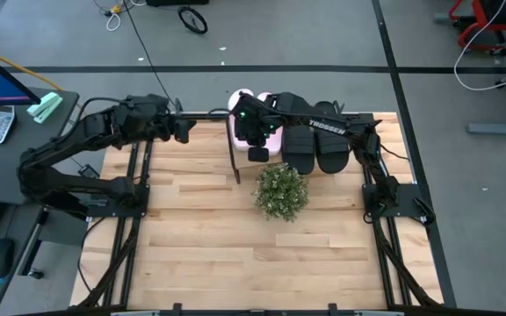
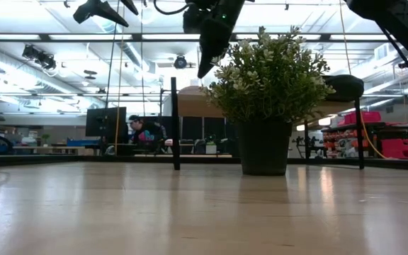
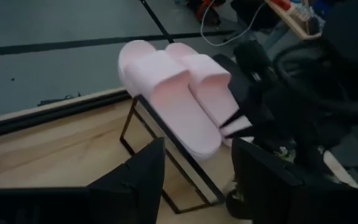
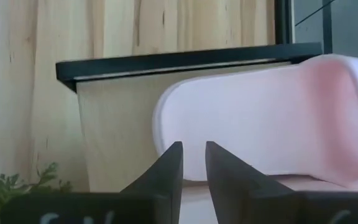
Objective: Pick and place slides into the shelf
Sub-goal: Put the pink slipper on the shelf
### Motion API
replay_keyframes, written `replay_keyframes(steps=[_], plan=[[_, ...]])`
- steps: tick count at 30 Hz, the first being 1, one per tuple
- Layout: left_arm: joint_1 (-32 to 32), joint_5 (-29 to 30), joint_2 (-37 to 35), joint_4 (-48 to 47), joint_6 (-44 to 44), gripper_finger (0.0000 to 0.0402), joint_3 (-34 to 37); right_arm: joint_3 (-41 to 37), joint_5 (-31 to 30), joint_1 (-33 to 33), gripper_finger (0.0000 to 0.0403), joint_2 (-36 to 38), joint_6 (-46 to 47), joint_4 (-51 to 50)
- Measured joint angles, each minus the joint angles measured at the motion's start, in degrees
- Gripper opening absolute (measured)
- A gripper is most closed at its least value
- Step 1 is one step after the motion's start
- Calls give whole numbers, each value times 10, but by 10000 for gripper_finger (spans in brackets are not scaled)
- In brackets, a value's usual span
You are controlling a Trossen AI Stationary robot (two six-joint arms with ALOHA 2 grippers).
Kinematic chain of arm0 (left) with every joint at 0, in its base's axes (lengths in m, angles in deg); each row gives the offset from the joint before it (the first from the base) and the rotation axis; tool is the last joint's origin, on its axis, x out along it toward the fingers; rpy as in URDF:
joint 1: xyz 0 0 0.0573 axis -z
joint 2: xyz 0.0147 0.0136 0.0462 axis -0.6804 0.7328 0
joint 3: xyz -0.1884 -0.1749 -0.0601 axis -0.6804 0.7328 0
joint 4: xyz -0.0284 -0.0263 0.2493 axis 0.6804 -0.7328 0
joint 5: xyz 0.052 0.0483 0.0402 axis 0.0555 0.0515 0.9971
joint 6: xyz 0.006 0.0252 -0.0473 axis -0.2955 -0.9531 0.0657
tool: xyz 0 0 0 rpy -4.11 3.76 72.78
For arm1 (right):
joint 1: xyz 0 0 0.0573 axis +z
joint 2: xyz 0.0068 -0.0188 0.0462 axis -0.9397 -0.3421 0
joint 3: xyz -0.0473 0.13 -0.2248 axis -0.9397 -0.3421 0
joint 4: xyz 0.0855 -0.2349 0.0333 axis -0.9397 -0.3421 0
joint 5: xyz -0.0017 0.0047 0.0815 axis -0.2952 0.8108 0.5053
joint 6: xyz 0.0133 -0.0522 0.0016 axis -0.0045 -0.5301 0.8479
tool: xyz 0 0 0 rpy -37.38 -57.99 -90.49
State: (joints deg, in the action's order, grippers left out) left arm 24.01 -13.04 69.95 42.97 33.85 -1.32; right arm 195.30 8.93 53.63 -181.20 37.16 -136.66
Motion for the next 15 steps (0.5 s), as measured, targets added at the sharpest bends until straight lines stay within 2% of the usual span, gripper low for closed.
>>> replay_keyframes(steps=[6,15], plan=[[68,55,-52,16,47,189,60,0,0,-1,80,1,-9,-9],[160,87,-151,202,48,181,221,0,2,1,108,1,-19,-30]])
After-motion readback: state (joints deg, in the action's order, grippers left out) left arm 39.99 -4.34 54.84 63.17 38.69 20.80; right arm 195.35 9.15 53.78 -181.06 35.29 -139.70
